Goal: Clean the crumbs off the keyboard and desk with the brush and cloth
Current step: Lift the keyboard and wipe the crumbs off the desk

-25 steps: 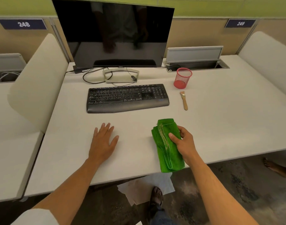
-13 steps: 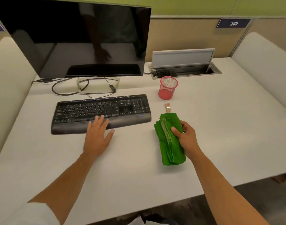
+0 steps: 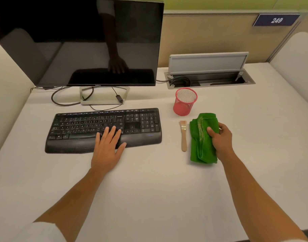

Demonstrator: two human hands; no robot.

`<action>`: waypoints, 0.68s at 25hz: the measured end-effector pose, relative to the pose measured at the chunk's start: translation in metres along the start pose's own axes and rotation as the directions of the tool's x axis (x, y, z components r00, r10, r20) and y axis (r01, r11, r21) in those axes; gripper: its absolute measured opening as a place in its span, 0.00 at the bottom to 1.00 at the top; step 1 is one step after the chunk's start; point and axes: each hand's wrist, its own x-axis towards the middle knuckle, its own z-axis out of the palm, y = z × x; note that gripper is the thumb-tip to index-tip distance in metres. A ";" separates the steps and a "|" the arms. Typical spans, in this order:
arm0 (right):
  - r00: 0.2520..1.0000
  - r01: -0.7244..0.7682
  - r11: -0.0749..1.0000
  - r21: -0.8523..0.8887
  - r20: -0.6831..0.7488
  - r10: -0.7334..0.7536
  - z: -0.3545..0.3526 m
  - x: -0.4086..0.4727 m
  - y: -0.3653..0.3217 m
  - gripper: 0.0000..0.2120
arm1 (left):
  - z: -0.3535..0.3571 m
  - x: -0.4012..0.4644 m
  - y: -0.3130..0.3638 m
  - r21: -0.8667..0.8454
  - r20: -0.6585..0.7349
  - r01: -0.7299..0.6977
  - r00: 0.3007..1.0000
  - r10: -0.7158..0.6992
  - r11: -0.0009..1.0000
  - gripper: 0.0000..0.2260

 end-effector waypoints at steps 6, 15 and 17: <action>0.988 0.120 0.894 -0.431 -0.039 -0.151 0.005 0.015 0.007 0.20 | 0.001 0.001 0.001 0.023 0.035 0.018 0.999 -0.019 1.000 0.30; 0.932 0.192 0.689 -0.699 -0.090 -0.351 0.013 0.012 0.012 0.23 | 0.001 0.003 -0.001 0.011 0.028 0.013 1.000 -0.013 1.000 0.30; 0.885 0.243 0.605 -0.758 -0.082 -0.459 0.013 0.002 0.008 0.18 | 0.001 0.003 -0.001 0.009 0.024 0.011 1.000 -0.011 1.000 0.30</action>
